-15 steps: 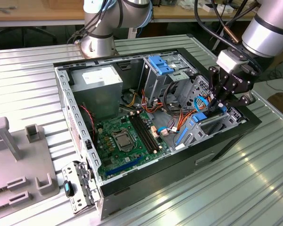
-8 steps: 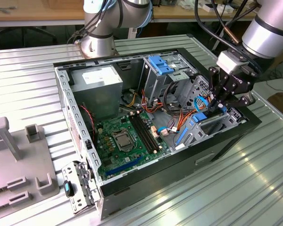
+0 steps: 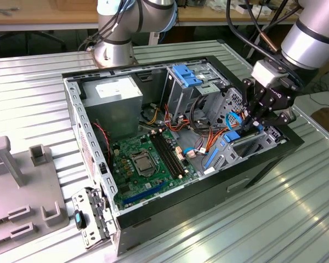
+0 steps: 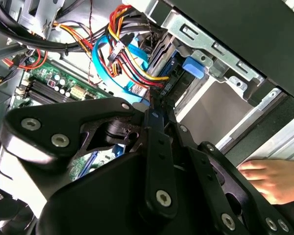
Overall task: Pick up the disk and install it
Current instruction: 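Insert the second disk wire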
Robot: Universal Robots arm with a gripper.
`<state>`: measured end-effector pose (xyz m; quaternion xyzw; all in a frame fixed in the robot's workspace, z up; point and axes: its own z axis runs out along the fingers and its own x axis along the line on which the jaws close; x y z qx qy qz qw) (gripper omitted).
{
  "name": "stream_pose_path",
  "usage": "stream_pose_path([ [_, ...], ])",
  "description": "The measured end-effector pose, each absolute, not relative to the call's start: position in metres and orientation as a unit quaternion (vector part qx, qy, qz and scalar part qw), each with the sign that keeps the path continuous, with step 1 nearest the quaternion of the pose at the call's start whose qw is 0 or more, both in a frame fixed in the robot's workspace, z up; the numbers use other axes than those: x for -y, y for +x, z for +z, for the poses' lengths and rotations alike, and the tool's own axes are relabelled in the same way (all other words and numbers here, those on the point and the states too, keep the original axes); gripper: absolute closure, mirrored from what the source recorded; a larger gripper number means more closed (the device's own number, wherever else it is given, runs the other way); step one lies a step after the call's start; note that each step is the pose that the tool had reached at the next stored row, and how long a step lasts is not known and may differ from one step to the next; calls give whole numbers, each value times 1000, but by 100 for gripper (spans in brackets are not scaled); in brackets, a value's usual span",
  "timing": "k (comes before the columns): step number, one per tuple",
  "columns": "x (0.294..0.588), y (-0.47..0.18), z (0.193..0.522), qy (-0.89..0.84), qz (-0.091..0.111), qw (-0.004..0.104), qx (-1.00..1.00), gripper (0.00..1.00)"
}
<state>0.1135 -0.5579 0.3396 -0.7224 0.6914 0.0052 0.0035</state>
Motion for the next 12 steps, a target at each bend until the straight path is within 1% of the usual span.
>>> stream_pose_path([
  [11,558,113,337,-722,6,4,-691,84],
  [12,558,114,337,-722,6,5,-691,82],
])
